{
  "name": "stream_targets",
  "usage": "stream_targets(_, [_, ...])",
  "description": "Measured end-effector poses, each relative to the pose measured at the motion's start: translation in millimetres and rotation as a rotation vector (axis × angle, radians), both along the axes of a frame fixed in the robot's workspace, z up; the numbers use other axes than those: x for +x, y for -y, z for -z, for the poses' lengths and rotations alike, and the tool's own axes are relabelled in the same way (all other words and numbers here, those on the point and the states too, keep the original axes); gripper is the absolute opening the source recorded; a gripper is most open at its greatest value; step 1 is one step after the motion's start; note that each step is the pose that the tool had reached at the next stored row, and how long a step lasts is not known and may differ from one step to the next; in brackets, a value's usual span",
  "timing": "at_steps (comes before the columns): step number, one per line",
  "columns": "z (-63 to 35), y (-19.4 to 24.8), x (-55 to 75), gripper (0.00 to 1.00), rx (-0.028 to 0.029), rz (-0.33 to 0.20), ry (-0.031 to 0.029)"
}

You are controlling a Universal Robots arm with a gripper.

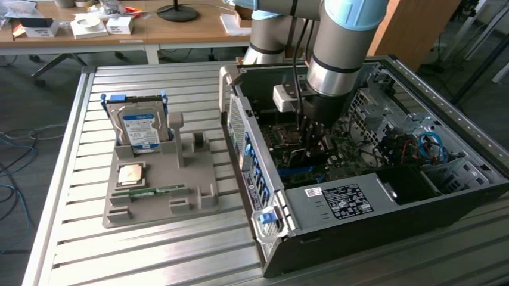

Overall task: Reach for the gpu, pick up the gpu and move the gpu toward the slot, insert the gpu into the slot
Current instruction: 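Insert the gpu into the slot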

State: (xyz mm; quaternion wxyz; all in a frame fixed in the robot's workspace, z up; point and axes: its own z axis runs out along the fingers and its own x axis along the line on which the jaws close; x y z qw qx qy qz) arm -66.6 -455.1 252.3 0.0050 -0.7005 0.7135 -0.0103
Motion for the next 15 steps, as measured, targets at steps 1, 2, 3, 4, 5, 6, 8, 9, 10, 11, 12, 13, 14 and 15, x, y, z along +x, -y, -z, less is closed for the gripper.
stream_targets(1, [0.0,0.0,0.0,0.27,0.0002,0.000,0.0000])
stream_targets(2, [0.1,0.0,0.0,0.27,0.0001,0.000,0.0000])
stream_targets(3, [0.5,0.0,0.0,0.27,0.0002,0.000,0.0000])
stream_targets(4, [0.9,0.0,0.0,0.27,0.0003,0.000,0.0000])
stream_targets(5, [1.2,0.0,-0.1,0.27,0.0001,0.000,-0.0001])
stream_targets(6, [1.3,0.0,-0.1,0.27,0.0000,0.000,-0.0002])
stream_targets(8, [1.5,0.0,-0.1,0.27,0.0001,0.000,0.0000])
stream_targets(9, [1.5,0.0,-0.1,0.27,0.0001,0.000,0.0000])
stream_targets(10, [1.5,0.0,-0.2,0.27,0.0002,0.000,0.0000])
stream_targets(11, [1.6,0.0,-0.2,0.27,0.0005,0.000,0.0000])
stream_targets(12, [1.6,0.0,-0.2,0.27,0.0006,0.000,0.0000])
stream_targets(13, [1.6,0.0,-0.2,0.27,0.0006,0.000,0.0000])
stream_targets(14, [1.5,0.0,-0.3,0.27,0.0008,0.000,0.0000])
stream_targets(15, [1.6,0.0,-0.4,0.27,0.0015,0.000,0.0000])
